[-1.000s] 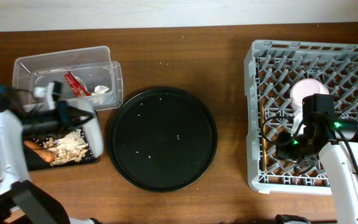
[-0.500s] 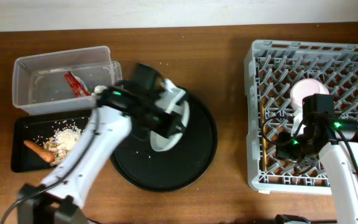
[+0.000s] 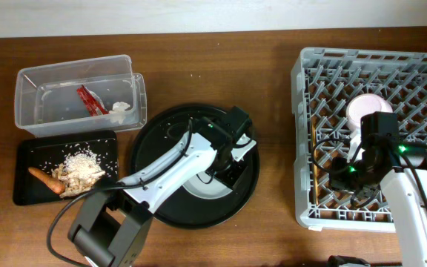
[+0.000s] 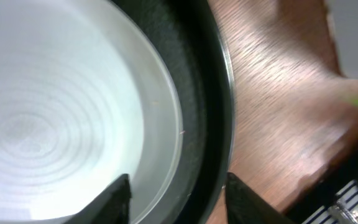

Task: Sort waste into correct bins and load items into the dishwasher rack
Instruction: 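Set the empty white plate back on the round tray with left gripper, then grasp the white plate rim with right gripper as left gripper withdraws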

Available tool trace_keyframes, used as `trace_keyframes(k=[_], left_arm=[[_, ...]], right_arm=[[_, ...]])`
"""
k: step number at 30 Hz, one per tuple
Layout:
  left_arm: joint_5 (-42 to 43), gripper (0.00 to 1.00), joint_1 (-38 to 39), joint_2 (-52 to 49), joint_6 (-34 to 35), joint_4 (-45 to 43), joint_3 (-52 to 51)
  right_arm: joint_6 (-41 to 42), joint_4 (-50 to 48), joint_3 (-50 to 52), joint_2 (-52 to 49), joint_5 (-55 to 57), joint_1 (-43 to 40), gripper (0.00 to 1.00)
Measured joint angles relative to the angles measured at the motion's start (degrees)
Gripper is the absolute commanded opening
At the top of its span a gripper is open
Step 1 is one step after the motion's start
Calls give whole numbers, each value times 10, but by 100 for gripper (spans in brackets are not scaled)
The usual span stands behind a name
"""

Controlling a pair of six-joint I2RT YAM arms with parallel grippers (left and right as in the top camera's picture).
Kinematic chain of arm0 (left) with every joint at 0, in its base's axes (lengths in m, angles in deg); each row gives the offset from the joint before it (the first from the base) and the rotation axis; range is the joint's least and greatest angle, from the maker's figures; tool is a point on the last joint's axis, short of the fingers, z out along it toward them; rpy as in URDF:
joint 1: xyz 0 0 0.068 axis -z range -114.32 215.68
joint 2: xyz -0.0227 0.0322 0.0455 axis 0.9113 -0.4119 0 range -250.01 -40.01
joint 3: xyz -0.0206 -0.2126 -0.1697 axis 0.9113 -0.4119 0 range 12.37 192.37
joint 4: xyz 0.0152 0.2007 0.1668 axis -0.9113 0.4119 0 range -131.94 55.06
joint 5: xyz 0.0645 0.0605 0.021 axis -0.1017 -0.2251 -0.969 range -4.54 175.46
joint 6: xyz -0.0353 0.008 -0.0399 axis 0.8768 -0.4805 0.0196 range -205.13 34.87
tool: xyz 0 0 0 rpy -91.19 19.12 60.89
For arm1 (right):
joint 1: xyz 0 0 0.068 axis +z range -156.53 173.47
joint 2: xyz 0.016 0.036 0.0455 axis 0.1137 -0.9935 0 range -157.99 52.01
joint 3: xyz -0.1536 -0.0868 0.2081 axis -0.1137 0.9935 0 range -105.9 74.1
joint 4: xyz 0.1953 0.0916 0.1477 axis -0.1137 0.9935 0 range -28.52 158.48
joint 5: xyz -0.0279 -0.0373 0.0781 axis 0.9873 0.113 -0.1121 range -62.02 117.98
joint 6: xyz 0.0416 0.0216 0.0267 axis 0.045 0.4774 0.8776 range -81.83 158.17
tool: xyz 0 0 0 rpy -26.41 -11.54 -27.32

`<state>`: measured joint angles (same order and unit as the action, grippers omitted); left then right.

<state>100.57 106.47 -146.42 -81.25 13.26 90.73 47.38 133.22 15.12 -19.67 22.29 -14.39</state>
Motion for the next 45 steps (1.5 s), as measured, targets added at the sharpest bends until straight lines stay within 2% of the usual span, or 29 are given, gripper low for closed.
trace_keyframes(k=[2, 7, 12, 16, 21, 27, 30, 36, 39, 42, 45], left_arm=[[-13, 50, -8, 0, 0, 23, 10], [-41, 52, -69, 16, 0, 91, 58], [-84, 56, -162, 115, 2, 129, 63], [-103, 57, -265, 149, 12, 167, 67], [-110, 59, -371, 149, 47, 194, 67], [-114, 60, -460, 149, 64, 205, 67], [-113, 60, -464, 149, 65, 204, 66], [-113, 61, -464, 149, 65, 200, 65], [-113, 61, -464, 149, 65, 200, 65], [-113, 61, -464, 149, 65, 200, 65], [-113, 61, -464, 149, 65, 200, 65]], right_arm=[[-3, 0, 0, 0, 0, 0, 61], [-2, 0, 0, 0, -12, 0, 61], [-9, 2, -37, 0, -53, 6, 65], [-21, -42, -111, 1, -73, 74, 68], [-23, -110, -120, -16, -80, 193, 68], [-8, -194, -120, -140, -42, 302, 68], [11, -240, -120, -216, -23, 331, 67], [39, -261, -121, -330, -17, 347, 66], [43, -268, -121, -370, -17, 364, 51], [46, -275, -121, -389, -19, 377, 26], [67, -275, -121, -396, -11, 381, 13]])
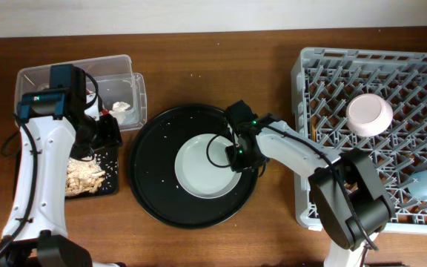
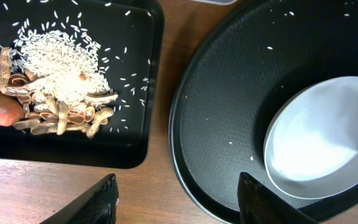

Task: Sort waste into correct bins and load items into the dishwasher rack
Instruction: 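Grasp the white plate rim with right gripper as left gripper withdraws, then carry the white plate with right gripper and stand it in the rack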

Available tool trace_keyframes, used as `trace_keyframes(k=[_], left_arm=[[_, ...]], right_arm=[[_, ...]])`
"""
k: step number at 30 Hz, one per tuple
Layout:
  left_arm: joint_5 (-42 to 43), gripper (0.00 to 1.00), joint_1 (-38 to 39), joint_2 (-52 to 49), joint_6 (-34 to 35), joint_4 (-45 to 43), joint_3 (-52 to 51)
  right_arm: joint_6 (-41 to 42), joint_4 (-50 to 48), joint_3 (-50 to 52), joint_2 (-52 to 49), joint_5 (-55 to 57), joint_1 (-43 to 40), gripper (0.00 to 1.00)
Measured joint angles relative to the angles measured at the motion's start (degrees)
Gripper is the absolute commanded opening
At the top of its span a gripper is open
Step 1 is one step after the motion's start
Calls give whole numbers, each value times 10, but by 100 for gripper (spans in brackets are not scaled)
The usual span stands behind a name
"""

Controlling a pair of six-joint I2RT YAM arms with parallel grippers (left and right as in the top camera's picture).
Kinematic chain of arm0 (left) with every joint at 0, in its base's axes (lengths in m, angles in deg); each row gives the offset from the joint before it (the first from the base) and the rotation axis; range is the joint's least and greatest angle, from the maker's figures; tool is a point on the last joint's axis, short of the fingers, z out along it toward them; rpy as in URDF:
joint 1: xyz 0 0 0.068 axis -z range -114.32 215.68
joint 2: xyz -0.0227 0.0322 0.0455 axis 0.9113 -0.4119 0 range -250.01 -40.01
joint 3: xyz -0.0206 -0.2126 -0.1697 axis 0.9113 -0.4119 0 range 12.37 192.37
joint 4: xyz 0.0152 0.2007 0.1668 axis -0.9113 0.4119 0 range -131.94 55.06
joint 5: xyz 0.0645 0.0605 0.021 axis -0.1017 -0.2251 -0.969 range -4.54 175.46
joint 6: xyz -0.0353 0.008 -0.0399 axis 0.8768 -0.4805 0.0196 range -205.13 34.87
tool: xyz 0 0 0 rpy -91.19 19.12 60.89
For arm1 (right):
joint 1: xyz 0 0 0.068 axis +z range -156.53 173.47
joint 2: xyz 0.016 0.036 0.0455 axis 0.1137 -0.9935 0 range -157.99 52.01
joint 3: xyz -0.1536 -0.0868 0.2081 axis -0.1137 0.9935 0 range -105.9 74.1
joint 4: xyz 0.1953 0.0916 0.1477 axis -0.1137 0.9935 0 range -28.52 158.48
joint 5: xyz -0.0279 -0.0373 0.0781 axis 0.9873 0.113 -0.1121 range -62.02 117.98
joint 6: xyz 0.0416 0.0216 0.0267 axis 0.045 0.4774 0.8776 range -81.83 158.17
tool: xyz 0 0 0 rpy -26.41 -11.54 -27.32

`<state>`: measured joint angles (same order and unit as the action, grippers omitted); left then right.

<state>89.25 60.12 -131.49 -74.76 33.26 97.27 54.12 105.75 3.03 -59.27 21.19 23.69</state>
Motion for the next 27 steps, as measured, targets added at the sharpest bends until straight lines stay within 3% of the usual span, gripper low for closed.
trace_keyframes(k=[3, 14, 21, 27], left_arm=[[0, 61, 0, 0, 0, 0, 0], [0, 61, 0, 0, 0, 0, 0], [0, 61, 0, 0, 0, -1, 0], [0, 61, 0, 0, 0, -4, 0]], right_arm=[[18, -3, -2, -2, -3, 1, 4], [79, 21, -13, 12, -8, -9, 4], [25, 124, -61, 180, 71, -84, 4], [-14, 136, -72, 343, 253, -163, 4]])
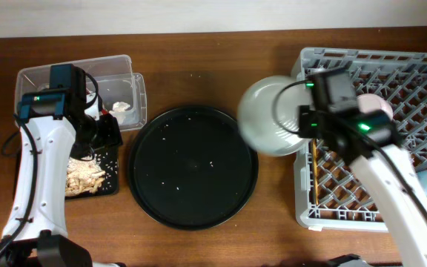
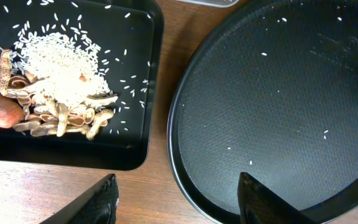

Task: Sort waste into correct bins and load items into the dishwasher rack
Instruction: 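Carry the white plate with right gripper and stand it in the rack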

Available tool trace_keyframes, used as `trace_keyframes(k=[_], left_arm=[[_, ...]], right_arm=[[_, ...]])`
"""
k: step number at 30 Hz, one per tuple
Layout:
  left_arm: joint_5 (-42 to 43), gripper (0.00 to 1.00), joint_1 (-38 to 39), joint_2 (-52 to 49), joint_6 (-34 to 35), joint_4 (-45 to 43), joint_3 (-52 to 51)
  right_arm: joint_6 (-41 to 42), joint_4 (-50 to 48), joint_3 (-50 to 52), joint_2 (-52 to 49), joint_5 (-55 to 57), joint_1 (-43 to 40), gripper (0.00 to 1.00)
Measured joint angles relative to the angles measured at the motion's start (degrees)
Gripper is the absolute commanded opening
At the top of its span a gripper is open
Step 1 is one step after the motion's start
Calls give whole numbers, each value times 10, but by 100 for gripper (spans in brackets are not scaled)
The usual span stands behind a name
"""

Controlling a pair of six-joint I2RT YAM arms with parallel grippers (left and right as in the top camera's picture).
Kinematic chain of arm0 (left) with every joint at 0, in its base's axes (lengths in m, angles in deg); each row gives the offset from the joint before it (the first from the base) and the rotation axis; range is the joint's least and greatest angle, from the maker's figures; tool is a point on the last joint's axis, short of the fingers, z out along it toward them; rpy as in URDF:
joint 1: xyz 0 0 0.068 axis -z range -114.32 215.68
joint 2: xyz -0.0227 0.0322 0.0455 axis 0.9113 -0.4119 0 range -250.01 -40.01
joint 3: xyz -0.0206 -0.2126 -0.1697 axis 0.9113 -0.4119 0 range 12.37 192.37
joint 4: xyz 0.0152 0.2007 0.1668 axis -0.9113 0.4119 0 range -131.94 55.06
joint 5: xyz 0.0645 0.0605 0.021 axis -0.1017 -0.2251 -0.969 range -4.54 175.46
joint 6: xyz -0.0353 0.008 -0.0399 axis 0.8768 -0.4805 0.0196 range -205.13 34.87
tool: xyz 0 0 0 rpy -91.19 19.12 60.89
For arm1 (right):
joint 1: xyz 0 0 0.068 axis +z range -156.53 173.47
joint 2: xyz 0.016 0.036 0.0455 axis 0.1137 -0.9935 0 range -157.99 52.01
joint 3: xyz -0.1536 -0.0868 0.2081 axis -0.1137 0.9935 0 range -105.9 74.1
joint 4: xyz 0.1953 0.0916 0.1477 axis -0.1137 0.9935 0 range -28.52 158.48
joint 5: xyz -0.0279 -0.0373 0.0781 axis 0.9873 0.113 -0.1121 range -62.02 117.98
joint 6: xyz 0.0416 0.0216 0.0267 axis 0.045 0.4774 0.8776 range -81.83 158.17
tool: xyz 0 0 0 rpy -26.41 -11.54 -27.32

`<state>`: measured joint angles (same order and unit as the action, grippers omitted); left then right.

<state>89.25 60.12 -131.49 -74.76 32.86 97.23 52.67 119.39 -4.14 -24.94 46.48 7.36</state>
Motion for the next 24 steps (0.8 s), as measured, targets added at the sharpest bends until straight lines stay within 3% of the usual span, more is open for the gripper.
trace_keyframes(k=[5, 10, 15, 24], left_arm=[[0, 61, 0, 0, 0, -3, 0], [0, 61, 0, 0, 0, -3, 0], [0, 61, 0, 0, 0, -3, 0], [0, 61, 0, 0, 0, -3, 0]], right_arm=[[-8, 0, 0, 39, 194, -43, 4], [-9, -26, 0, 14, 331, -50, 4], [-7, -26, 0, -53, 397, -50, 4], [24, -10, 0, -176, 416, -50, 4]])
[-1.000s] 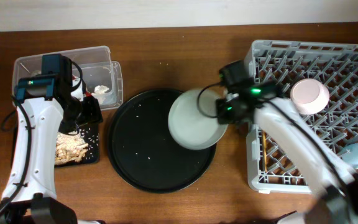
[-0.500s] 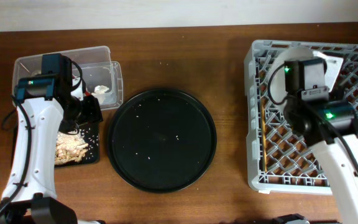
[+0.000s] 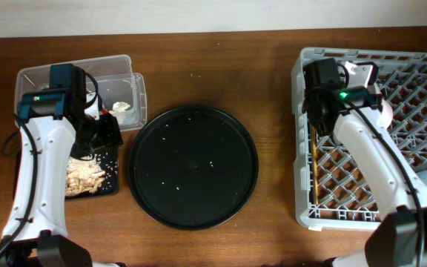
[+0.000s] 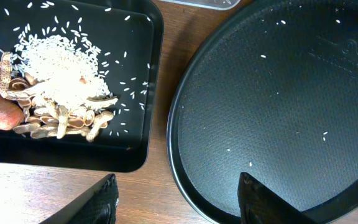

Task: Sort waste into correct bins and load items into the dishwasher rack
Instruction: 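Carry the white plate with right gripper and stand it in the rack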

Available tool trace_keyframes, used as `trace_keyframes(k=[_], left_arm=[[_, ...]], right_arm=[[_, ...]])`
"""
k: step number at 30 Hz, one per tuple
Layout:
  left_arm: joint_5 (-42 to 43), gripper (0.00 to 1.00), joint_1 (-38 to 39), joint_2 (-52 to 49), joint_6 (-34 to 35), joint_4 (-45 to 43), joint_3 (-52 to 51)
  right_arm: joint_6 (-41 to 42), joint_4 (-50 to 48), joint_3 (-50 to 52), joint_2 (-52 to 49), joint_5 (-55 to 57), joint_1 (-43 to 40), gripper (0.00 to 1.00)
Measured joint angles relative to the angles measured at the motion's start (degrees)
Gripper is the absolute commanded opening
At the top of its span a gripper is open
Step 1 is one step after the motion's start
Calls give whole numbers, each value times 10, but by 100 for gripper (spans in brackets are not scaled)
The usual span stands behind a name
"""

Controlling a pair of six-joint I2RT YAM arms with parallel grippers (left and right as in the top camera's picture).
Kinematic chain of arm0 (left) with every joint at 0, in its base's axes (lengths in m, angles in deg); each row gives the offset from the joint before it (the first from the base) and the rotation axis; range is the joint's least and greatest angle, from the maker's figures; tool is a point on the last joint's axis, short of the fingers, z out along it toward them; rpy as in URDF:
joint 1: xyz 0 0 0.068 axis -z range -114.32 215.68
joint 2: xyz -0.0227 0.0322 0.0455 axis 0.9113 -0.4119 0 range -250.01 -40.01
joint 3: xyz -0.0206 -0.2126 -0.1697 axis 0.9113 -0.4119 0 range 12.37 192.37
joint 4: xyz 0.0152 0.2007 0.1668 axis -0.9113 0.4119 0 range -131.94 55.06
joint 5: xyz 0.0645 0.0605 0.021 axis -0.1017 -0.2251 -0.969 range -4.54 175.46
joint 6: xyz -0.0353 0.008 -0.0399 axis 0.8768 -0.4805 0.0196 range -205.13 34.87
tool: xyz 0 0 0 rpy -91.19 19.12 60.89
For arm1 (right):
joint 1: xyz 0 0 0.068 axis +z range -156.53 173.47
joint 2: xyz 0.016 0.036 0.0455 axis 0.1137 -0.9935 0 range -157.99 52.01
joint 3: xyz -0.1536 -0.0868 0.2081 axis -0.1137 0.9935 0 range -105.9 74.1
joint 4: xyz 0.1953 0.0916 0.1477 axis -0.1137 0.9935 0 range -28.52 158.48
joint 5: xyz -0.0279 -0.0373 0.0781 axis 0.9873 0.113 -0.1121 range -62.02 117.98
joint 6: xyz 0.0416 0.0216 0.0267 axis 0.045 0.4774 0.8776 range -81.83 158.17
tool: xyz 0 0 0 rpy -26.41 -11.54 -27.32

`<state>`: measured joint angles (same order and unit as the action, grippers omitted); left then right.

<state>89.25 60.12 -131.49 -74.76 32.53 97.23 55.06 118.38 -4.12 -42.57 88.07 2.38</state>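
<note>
My left gripper [image 4: 179,208] is open over bare wood, between the black rectangular tray [image 4: 135,152] and the round black tray [image 4: 278,112]; nothing lies between its fingers. The rectangular tray holds rice [image 4: 61,62], peanut shells [image 4: 61,118] and a carrot. The round tray [image 3: 193,167] carries only stray rice grains. My right gripper [image 3: 322,111] hangs over the back-left corner of the grey dishwasher rack [image 3: 391,185]. A white edge [image 3: 358,72] shows behind its wrist, probably the white bowl. Its jaws are hidden.
A clear bin [image 3: 50,78] at the back left holds a red wrapper and white tissue [image 3: 121,106]. In the rack sit a pink bowl [image 3: 385,111], a pale cup and a wooden stick [image 3: 313,167].
My right arm has moved from beside the rack's left edge, where it held the white bowl in the air, to over the rack's back-left corner. The bowl is now mostly hidden. The left arm has not moved.
First my left gripper was over the white bowl on the round tray, and my right was in the rack. Then the left was by the waste trays and the right at the bowl's rim. Later the right held the bowl near the rack, now over it.
</note>
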Motion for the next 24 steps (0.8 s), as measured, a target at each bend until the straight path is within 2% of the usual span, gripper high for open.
trace_keyframes(k=[2, 3, 4, 5, 10, 12, 18, 20, 21, 22, 23, 24], left_arm=[[0, 61, 0, 0, 0, -1, 0], [0, 61, 0, 0, 0, -1, 0], [0, 61, 0, 0, 0, -1, 0], [0, 62, 0, 0, 0, -1, 0], [0, 61, 0, 0, 0, 0, 0], [0, 62, 0, 0, 0, -1, 0], [0, 62, 6, 0, -1, -5, 0], [-3, 69, 24, 0, -2, -14, 0], [-3, 79, 39, 0, -5, -21, -1], [-2, 85, 64, 0, -11, -30, -1], [-2, 93, 80, 0, -20, -33, -1], [-2, 95, 101, 0, -25, -34, -1]], right_arm=[[6, 4, 0, -7, -17, 0, 4], [10, 7, 0, -8, -27, 0, 17], [14, 10, 0, -7, -41, 0, 40], [20, 16, 0, -7, -62, 0, 52], [35, 61, 0, -5, -147, 0, 57], [42, 66, 0, 16, -172, 0, 63], [54, 88, -1, 188, -263, 0, 82], [50, 89, -2, 214, -310, -1, 87], [43, 89, -2, 223, -345, -1, 94], [36, 89, -2, 224, -379, -1, 97], [20, 90, -2, 223, -414, -1, 99], [6, 93, -2, 219, -456, -2, 98]])
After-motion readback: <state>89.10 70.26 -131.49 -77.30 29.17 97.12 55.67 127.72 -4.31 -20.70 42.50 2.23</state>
